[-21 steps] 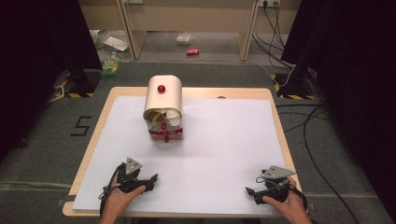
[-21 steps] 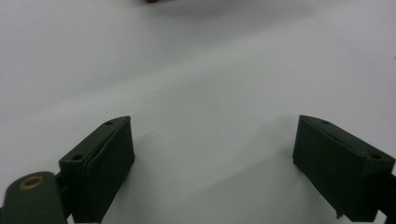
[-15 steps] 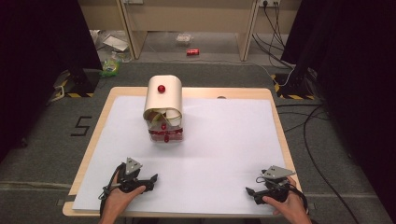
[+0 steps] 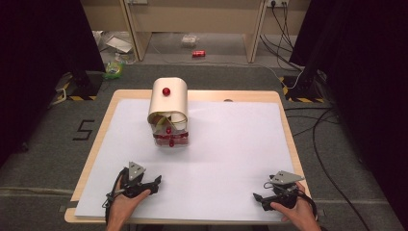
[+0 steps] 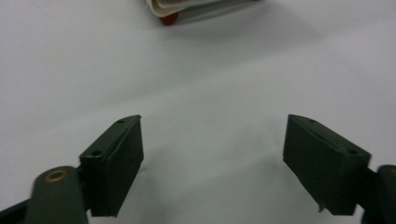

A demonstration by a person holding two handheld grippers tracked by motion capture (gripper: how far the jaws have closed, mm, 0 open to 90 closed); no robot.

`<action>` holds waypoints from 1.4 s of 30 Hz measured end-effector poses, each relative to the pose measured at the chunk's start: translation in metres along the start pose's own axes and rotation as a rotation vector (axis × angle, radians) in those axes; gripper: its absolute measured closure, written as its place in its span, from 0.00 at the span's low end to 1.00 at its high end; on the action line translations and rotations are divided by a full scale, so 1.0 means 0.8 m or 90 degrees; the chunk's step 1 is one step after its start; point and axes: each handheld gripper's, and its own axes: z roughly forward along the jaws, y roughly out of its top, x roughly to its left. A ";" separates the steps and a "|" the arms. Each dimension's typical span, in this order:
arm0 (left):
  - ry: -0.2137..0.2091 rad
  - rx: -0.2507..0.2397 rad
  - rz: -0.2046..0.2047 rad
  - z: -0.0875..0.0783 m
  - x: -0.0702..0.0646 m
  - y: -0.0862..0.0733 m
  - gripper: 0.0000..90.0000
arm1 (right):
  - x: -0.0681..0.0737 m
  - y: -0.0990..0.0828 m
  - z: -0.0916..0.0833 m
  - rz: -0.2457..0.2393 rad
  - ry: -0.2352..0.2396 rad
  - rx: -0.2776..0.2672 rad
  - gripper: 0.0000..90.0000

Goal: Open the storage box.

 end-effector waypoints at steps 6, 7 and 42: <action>0.008 -0.029 -0.011 0.006 -0.013 0.006 0.38 | 0.000 0.000 0.000 0.000 -0.001 0.000 0.06; 0.012 -0.036 -0.014 0.009 -0.017 0.011 0.40 | 0.000 0.000 0.000 0.000 -0.001 0.000 0.06; 0.056 -0.123 -0.050 0.060 -0.051 0.072 0.73 | 0.000 0.000 0.000 0.001 0.001 0.000 0.06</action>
